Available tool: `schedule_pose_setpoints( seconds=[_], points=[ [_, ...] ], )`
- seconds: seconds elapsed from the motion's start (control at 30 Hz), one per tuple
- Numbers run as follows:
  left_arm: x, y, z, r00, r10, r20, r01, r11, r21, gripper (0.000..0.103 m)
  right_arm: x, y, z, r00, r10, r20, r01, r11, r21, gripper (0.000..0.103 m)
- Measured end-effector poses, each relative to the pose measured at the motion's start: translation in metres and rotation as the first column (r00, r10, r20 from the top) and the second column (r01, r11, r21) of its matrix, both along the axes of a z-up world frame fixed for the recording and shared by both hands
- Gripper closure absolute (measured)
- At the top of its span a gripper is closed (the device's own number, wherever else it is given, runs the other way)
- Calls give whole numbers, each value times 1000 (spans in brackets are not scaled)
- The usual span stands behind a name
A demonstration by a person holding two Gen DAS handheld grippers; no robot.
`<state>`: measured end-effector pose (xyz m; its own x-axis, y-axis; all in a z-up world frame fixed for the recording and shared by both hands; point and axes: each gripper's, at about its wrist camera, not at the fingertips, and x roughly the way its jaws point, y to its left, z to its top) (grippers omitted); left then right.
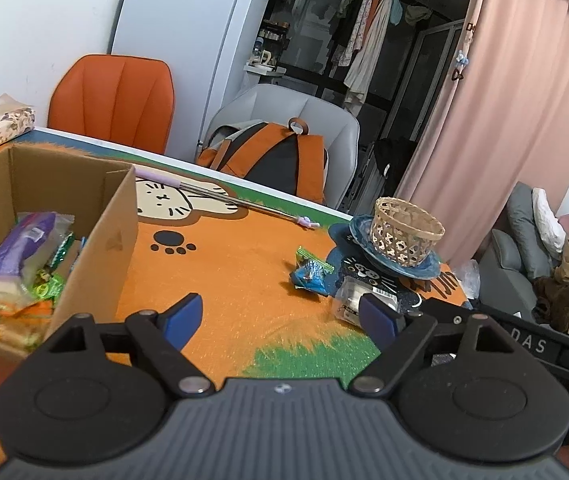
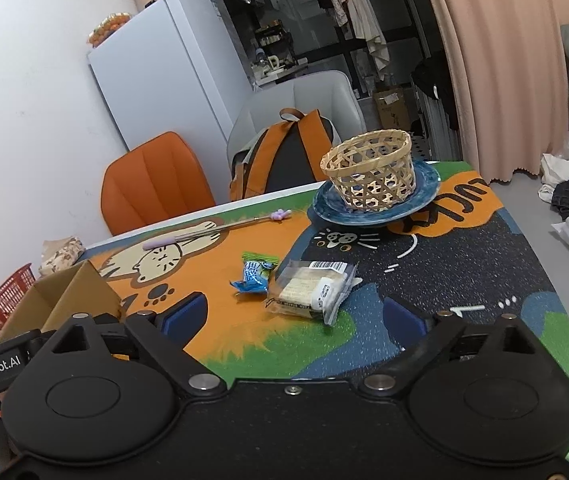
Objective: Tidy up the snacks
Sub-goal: 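Withdraw both tools from the box toward the last snacks by the basket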
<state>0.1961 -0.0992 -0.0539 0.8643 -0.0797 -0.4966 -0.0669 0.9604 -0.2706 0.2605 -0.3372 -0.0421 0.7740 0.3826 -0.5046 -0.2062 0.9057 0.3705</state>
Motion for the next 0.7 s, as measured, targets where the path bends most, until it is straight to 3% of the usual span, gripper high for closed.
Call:
schedule_pose_setpoints(
  seconds=[0.7],
  points=[
    [57,12,0,998,23,-51,-23,1000,-10,19,66,26,-14,995,-3,-101,-2,999,-47,7]
  ],
)
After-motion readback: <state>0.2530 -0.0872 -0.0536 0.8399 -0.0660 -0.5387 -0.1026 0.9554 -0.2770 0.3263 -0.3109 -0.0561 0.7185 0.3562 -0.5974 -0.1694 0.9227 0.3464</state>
